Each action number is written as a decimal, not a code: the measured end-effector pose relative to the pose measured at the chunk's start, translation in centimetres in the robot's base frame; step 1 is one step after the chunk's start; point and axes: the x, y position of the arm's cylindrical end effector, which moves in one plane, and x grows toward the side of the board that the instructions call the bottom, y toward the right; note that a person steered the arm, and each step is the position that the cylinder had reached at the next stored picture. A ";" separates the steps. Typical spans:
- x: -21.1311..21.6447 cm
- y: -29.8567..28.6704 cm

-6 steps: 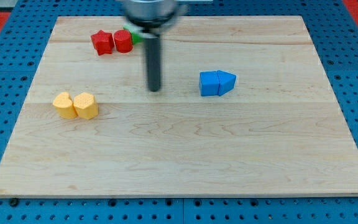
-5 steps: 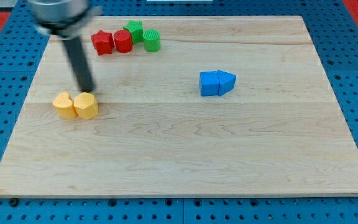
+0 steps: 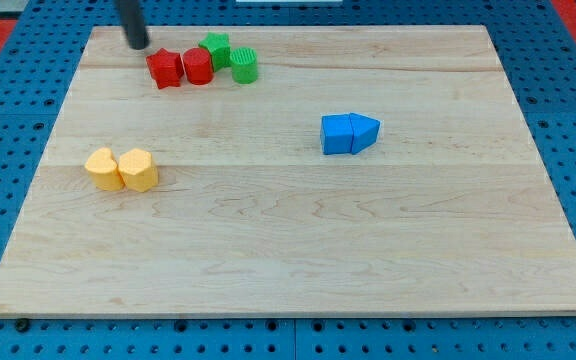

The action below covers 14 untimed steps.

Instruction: Move the green blocks to the top right of the blue blocks

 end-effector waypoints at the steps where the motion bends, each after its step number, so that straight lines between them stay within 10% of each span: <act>1: 0.1 5.5; 11: 9.2 20.7; 14: 12.6 5.1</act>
